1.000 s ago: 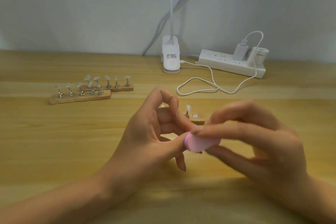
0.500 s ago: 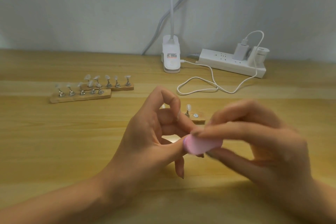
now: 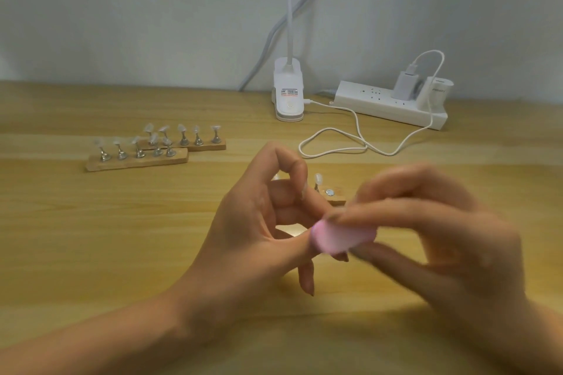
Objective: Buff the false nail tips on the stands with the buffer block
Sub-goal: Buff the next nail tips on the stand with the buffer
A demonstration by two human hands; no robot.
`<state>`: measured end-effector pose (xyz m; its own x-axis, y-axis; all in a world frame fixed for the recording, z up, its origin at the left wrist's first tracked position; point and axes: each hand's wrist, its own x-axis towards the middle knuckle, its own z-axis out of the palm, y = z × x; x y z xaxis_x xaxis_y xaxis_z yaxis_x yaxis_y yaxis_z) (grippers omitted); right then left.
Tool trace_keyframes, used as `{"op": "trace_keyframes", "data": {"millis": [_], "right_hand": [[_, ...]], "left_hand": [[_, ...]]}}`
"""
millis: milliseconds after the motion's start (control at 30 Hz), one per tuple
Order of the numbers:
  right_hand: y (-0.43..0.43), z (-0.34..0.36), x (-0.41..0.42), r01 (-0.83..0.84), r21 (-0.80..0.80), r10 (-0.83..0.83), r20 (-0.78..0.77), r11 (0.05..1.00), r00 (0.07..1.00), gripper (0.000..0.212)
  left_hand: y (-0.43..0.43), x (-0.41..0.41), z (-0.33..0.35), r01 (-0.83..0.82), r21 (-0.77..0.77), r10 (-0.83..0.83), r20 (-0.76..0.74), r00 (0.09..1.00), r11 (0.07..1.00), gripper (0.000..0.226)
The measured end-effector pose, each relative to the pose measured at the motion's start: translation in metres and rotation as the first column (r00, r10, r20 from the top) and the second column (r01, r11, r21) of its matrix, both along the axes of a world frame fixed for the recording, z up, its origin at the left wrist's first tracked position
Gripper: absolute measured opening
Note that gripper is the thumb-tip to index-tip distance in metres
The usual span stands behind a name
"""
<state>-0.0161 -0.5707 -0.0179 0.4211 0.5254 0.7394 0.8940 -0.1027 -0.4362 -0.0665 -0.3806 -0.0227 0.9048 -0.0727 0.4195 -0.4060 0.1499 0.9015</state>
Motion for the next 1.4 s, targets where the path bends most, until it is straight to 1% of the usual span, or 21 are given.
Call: {"op": "trace_keyframes", "data": {"millis": [67,167,233,300,367,467,600,733,800,933,1000,1067,1200,1300,1333,1400], "right_hand": [[0.003,-0.004,-0.006,-0.036,-0.036,0.037,0.025,0.999,0.999,0.019],[-0.005,0.003,-0.006,-0.056,0.004,0.056,0.016,0.998,0.998,0.018],[-0.012,0.008,0.001,-0.034,0.043,0.033,0.011,0.999,0.999,0.014],[-0.014,0.006,0.009,-0.007,0.122,0.013,-0.047,0.992,0.999,0.019],[-0.012,0.0,0.016,0.026,0.186,0.0,-0.141,0.982,0.99,0.021],[-0.011,-0.009,0.021,0.057,0.171,-0.014,-0.247,0.984,0.969,0.02],[-0.009,-0.009,0.02,0.015,0.158,0.033,-0.296,0.987,0.955,0.019],[-0.01,-0.006,0.021,0.002,0.135,0.033,-0.252,0.991,0.967,0.02],[-0.007,-0.004,0.019,-0.003,0.113,0.026,-0.208,0.994,0.978,0.021],[-0.004,-0.005,0.008,-0.043,-0.013,0.042,-0.077,0.999,0.996,0.017],[-0.007,-0.003,0.009,-0.009,-0.011,0.009,-0.042,1.0,0.999,0.02],[-0.006,-0.001,0.012,0.046,0.014,-0.045,-0.048,0.999,0.998,0.022],[-0.002,-0.006,0.007,-0.024,-0.05,0.023,-0.028,0.998,0.999,0.02],[-0.006,-0.002,0.011,0.031,0.018,-0.03,-0.051,0.999,0.998,0.021],[-0.006,-0.002,0.011,0.036,0.022,-0.034,-0.061,0.999,0.998,0.021],[-0.003,-0.005,0.008,-0.004,-0.026,0.003,-0.05,1.0,0.999,0.021]], "left_hand": [[0.0,0.001,-0.001,-0.001,0.008,0.001,-0.019,1.0,1.0,0.038],[0.002,0.001,0.0,-0.032,0.048,0.033,-0.021,0.999,0.998,0.033],[0.003,0.002,0.0,-0.058,0.061,0.06,-0.022,0.998,0.996,0.033],[0.003,0.003,0.0,-0.072,0.054,0.074,-0.03,0.997,0.996,0.036],[0.004,0.003,0.0,-0.072,0.038,0.074,-0.037,0.997,0.997,0.034],[0.004,0.004,0.0,-0.067,0.008,0.068,-0.062,0.996,0.998,0.034],[0.005,0.005,-0.001,-0.09,0.044,0.091,-0.041,0.995,0.995,0.033],[0.004,0.006,-0.001,-0.117,0.084,0.119,-0.014,0.993,0.99,0.035],[0.004,0.008,-0.001,-0.12,0.088,0.122,-0.011,0.993,0.989,0.035],[0.003,0.008,-0.001,-0.115,0.096,0.116,-0.004,0.993,0.989,0.036],[0.003,0.007,-0.001,-0.13,0.108,0.13,0.002,0.991,0.986,0.036],[0.004,0.006,-0.001,-0.149,0.114,0.151,-0.002,0.989,0.982,0.037],[0.001,0.005,0.0,-0.158,0.172,0.161,-0.003,0.987,0.972,0.039],[0.001,0.004,0.0,-0.179,0.204,0.177,0.029,0.984,0.962,0.038],[0.001,0.004,0.0,-0.184,0.212,0.181,0.032,0.983,0.96,0.038],[0.001,0.003,0.0,-0.179,0.226,0.178,0.025,0.984,0.957,0.038]]}}
